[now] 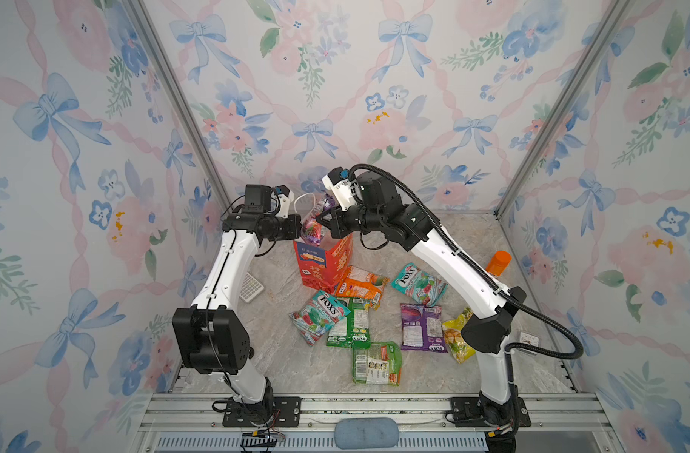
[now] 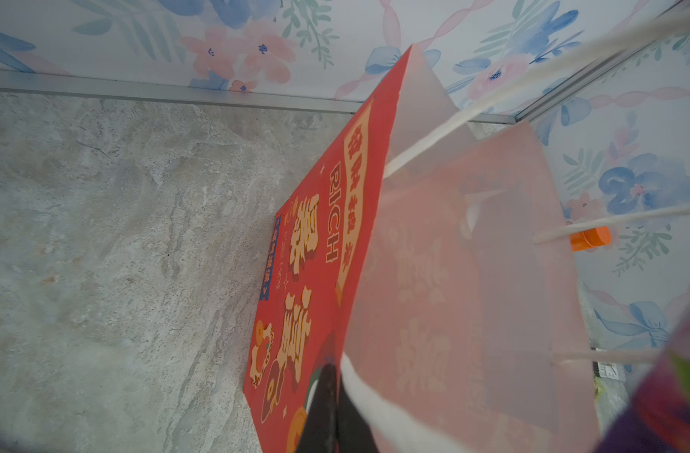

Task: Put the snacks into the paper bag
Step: 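Carry the purple packet with the right gripper over the held-open bag, then open the right gripper to drop the purple packet into the bag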

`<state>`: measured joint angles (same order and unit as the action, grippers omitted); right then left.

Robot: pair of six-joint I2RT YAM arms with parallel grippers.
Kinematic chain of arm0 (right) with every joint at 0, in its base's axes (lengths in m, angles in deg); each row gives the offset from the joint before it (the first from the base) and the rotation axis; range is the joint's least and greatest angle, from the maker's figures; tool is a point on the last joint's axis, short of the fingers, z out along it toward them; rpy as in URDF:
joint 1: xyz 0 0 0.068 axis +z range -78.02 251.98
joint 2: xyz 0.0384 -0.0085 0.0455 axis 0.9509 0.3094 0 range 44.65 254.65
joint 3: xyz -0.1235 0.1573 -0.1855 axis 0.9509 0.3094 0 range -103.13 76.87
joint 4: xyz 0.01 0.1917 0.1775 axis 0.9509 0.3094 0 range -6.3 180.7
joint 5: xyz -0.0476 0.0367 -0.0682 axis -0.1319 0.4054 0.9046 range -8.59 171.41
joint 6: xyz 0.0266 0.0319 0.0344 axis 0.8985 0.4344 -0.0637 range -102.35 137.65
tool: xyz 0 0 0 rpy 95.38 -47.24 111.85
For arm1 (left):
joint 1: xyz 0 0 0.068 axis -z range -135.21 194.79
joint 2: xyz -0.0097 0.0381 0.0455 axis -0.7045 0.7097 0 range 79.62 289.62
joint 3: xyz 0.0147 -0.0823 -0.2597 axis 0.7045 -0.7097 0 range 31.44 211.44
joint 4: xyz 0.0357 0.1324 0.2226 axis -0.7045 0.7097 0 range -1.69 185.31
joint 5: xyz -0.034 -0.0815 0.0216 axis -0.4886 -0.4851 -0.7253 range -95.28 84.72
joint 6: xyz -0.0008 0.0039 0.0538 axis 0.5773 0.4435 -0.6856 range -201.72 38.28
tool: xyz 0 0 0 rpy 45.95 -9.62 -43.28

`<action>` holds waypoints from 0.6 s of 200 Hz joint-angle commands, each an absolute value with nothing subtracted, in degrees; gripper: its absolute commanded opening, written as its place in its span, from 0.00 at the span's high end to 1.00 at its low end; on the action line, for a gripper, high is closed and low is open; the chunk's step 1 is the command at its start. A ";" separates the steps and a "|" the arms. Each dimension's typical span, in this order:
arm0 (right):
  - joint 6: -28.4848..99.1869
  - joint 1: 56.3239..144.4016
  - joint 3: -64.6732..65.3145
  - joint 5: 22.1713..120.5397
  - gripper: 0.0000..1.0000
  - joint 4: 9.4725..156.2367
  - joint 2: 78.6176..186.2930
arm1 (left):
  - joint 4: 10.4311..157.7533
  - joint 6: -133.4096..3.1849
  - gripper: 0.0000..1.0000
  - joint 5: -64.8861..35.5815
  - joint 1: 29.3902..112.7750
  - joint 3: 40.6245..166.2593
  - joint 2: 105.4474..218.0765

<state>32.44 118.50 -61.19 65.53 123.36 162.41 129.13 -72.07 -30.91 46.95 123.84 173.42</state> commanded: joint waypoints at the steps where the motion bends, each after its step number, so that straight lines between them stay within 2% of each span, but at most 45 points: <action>1: 31.12 116.68 -63.32 66.47 1.00 123.09 162.75 | 130.32 -71.52 1.00 -32.26 46.81 122.89 173.62; 51: 31.26 113.95 -63.47 67.35 1.00 123.09 164.50 | 130.32 -71.50 1.00 -32.26 46.81 122.85 173.40; 120: 30.88 115.41 -68.94 67.06 1.00 125.99 170.42 | 130.32 -71.52 1.00 -32.70 46.81 122.86 173.56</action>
<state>31.74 114.63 -64.38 67.04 124.74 168.27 129.13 -72.07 -31.37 46.95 123.84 173.42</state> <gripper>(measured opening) 0.048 0.047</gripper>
